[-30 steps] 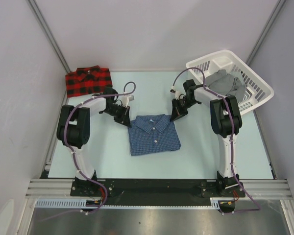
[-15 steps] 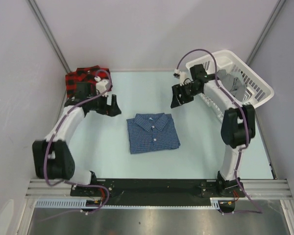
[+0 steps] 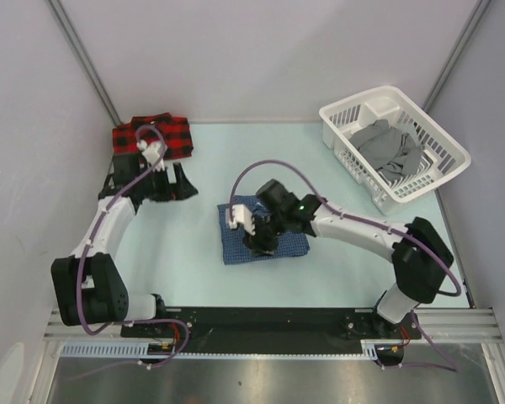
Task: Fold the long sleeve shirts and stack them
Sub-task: Fold the shirt
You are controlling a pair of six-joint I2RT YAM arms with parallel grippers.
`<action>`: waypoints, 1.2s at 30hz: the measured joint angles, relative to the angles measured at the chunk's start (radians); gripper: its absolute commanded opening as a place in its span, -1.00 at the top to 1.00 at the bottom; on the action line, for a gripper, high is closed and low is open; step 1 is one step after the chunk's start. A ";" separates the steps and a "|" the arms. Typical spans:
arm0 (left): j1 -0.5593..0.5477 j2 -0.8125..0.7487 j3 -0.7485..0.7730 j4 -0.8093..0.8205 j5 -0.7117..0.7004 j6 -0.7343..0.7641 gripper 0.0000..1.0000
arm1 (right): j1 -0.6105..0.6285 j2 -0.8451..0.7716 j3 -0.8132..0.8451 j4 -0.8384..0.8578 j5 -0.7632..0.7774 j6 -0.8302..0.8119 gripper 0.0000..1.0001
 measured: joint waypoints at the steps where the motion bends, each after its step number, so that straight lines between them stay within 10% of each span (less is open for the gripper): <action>1: 0.010 0.000 -0.048 -0.006 0.015 -0.027 -0.99 | 0.026 0.017 -0.003 0.013 0.002 -0.011 0.11; 20: 0.012 -0.066 -0.335 0.030 0.104 -0.205 -0.99 | 0.167 0.330 0.005 0.315 0.085 -0.098 0.23; 29: 0.014 -0.122 -0.373 0.061 0.336 -0.233 -0.99 | 0.109 0.215 -0.008 0.289 -0.018 0.103 -0.92; 36: -0.316 -0.219 -0.461 0.255 0.449 -0.394 -0.99 | -0.207 -0.136 -0.131 0.325 -0.273 0.565 -0.99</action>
